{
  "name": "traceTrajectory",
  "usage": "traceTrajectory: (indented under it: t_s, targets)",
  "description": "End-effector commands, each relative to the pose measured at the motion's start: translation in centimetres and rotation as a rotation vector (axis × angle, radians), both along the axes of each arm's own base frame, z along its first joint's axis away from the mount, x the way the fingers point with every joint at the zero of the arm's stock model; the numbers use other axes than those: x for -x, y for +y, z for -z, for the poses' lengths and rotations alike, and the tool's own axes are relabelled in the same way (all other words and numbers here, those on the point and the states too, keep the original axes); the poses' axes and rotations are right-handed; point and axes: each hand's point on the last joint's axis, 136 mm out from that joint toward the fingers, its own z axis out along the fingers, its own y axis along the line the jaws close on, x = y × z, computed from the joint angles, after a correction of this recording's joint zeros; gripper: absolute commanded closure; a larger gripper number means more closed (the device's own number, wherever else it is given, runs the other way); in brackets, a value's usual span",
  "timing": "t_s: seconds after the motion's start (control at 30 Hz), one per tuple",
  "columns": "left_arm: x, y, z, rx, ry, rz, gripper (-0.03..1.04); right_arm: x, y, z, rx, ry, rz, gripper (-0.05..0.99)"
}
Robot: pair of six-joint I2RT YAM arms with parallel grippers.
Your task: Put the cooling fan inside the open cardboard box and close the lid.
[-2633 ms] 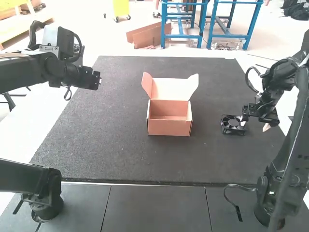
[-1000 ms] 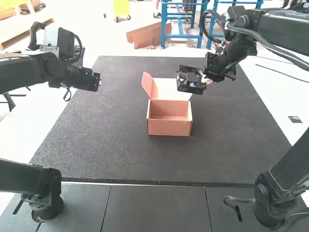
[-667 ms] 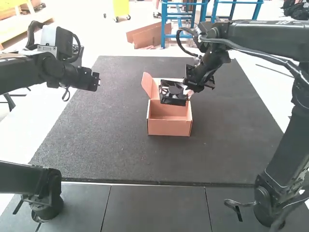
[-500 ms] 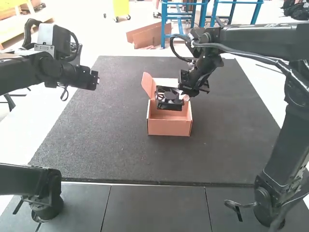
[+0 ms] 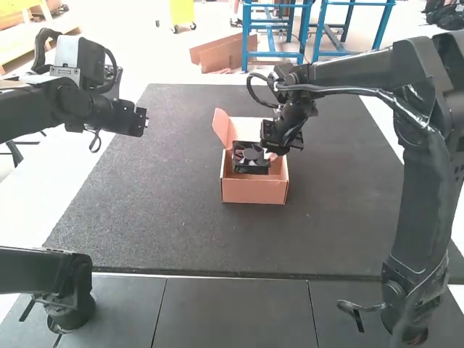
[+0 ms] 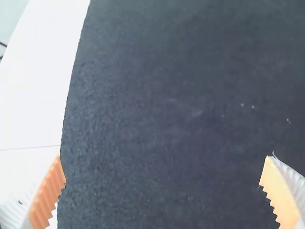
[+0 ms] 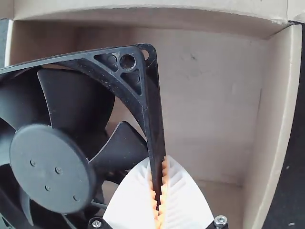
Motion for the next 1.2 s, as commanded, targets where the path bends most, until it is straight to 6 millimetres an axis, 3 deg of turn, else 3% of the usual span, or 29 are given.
traceTrajectory:
  t_s: [0.0,0.23,0.37,0.5,0.53,0.7,0.77,0.93,1.17]
  targets:
    - [0.2,-0.2,-1.0,0.005,-0.029,0.011,0.04,-0.8,-0.9,0.5,0.059,-0.037,0.011,0.94]
    - [0.2,-0.2,-1.1,0.004,-0.033,0.014,0.04,-1.0,-1.3,2.4,0.09,-0.023,0.015,0.92]
    - [-0.3,-0.3,-1.4,0.006,-0.056,0.012,0.04,-2.1,0.0,0.5,0.02,-0.053,0.009,0.53]
    - [-1.4,-0.4,-0.8,0.003,-0.046,0.008,0.04,-3.5,1.5,-3.3,-0.096,-0.091,-0.007,0.09]
    - [-1.7,-0.5,-0.7,0.003,-0.042,0.008,0.04,-4.0,1.6,-4.5,-0.12,-0.107,-0.004,0.03]
    - [-3.7,-2.1,0.5,0.007,-0.026,0.038,0.04,-6.9,-1.4,-10.6,-0.189,-0.256,0.046,0.03]
    - [-4.4,-3.3,1.2,0.004,-0.016,0.063,0.04,-7.6,-3.1,-11.8,-0.174,-0.32,0.061,0.03]
    - [-6.2,-5.9,2.4,0.013,-0.006,0.098,0.04,-8.4,-6.7,-11.2,-0.051,-0.453,0.008,0.03]
    - [-9.9,-7.4,3.1,0.018,-0.007,0.085,0.04,-8.1,-6.9,-9.4,-0.044,-0.495,-0.033,0.03]
